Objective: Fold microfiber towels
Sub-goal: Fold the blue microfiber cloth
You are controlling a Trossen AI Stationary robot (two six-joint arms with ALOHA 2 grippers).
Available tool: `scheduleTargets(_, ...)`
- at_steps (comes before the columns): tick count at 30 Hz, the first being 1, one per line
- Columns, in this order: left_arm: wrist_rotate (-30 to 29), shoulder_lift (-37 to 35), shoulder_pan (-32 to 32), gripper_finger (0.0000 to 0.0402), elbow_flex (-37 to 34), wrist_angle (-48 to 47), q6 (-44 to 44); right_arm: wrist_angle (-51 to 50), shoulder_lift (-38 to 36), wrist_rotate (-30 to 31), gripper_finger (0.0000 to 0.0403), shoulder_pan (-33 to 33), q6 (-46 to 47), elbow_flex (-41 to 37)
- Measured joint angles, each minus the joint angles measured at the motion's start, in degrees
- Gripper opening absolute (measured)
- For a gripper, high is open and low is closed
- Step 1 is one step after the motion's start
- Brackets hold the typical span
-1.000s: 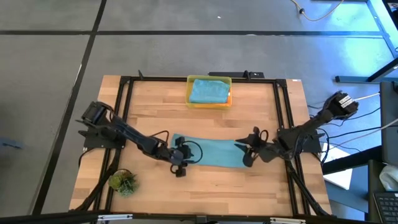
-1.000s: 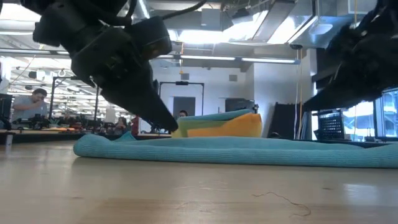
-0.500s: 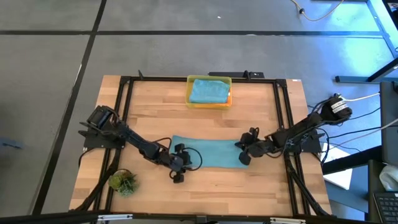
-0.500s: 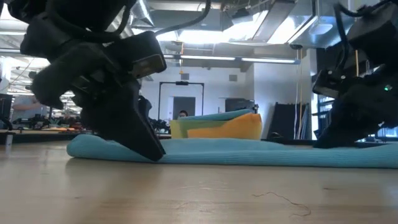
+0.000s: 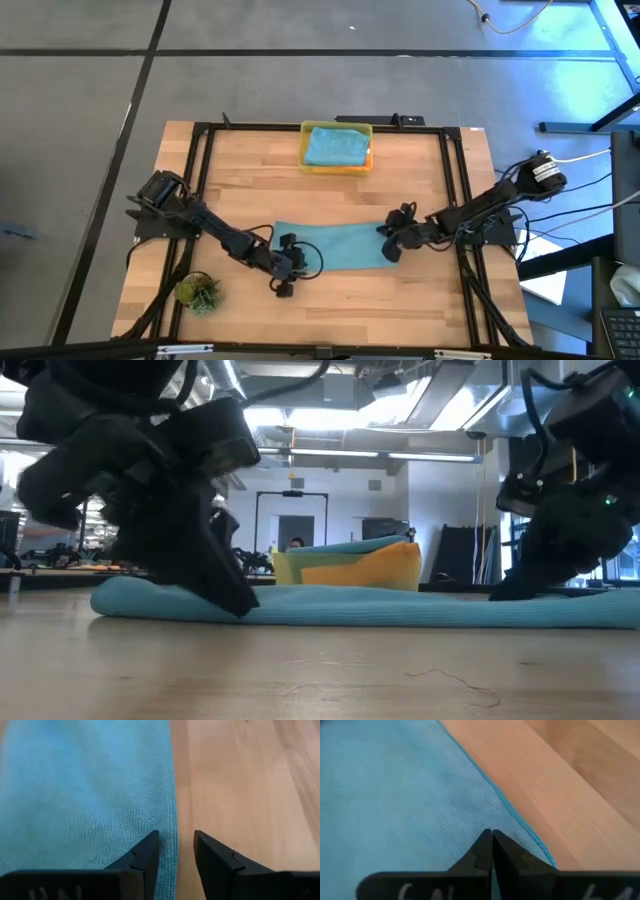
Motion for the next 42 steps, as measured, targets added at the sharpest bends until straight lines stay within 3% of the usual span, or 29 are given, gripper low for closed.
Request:
scheduleTargets(9, -4.16, -5.92, 0.28, 0.0117, 0.79, -0.08, 3.75, 1.88, -6.33, -1.65, 0.0025, 0.56, -2.93, 0.00)
scheduleTargets(16, -4.30, -7.31, 0.26, 0.0116, 0.79, -5.95, 2.56, 10.05, -7.26, -8.46, 0.0022, 5.94, -8.29, 0.02)
scheduleTargets(23, -3.01, -7.31, -0.89, 0.0115, 0.79, -18.33, -5.57, -2.90, -7.24, -3.59, 0.0006, 8.52, 0.17, 0.02)
scheduleTargets(30, -5.10, -7.47, 0.16, 0.0115, 0.91, -29.55, -9.32, -6.39, -6.94, -7.20, 0.0004, 8.52, 3.26, 0.02)
scheduleTargets(35, -7.82, -7.50, 2.94, 0.0115, 0.96, -31.84, -5.77, -4.36, -6.93, -11.81, 0.0005, 10.00, 3.64, 0.04)
scheduleTargets(42, -14.18, -7.37, 8.63, 0.0114, 0.85, -35.66, 3.21, -1.26, -6.93, -11.89, 0.0006, 14.22, 6.55, 0.04)
